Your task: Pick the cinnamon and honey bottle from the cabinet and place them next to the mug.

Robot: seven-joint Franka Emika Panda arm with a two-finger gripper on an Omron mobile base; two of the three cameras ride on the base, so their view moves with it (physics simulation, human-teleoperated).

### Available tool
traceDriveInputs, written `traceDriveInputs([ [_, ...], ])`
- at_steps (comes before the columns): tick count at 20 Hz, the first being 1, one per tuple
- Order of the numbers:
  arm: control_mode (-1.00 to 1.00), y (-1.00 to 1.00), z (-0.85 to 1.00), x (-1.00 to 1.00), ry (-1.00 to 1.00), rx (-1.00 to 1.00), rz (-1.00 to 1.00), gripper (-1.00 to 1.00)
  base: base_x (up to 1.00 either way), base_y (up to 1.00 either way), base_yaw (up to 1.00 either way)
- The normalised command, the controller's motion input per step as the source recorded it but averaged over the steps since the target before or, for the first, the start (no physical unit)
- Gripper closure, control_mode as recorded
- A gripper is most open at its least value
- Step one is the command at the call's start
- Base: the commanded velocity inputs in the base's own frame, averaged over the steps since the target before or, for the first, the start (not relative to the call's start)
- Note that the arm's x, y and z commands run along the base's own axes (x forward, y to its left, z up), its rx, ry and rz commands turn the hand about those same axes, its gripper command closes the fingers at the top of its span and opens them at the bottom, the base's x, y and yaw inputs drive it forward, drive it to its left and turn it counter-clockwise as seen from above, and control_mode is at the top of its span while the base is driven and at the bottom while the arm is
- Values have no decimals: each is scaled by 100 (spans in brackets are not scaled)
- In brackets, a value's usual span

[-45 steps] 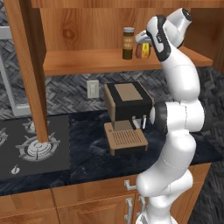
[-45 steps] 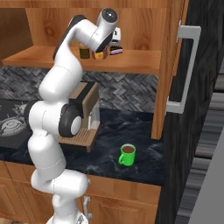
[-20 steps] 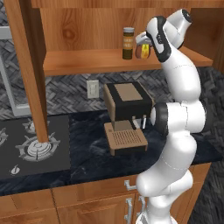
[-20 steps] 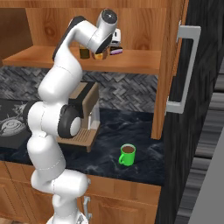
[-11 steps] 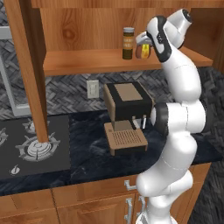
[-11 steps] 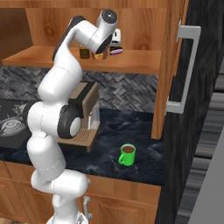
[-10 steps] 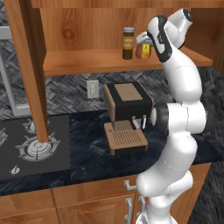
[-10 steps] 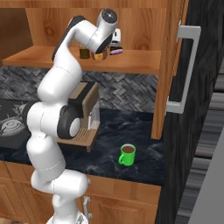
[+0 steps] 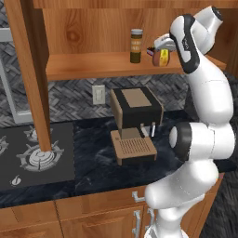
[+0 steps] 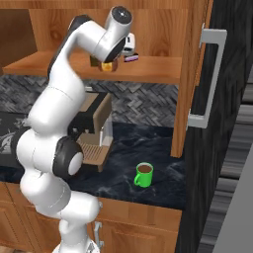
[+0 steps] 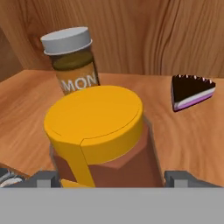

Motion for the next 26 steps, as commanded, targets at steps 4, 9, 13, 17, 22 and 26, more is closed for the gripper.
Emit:
traceDriveInputs([
  [4,-100,0,-1,-90,0,0,0,100,0,0,0],
  [9,-100,1,-11,-88,0,0,0,100,0,0,0],
  [13,-100,2,-16,-88,0,0,0,100,0,0,0],
  [17,-100,5,-19,-79,0,0,0,100,0,0,0],
  [22,-100,8,-26,-71,0,0,0,100,0,0,0],
  [26,-100,21,-37,-29,2,-2,-7,100,0,0,0],
])
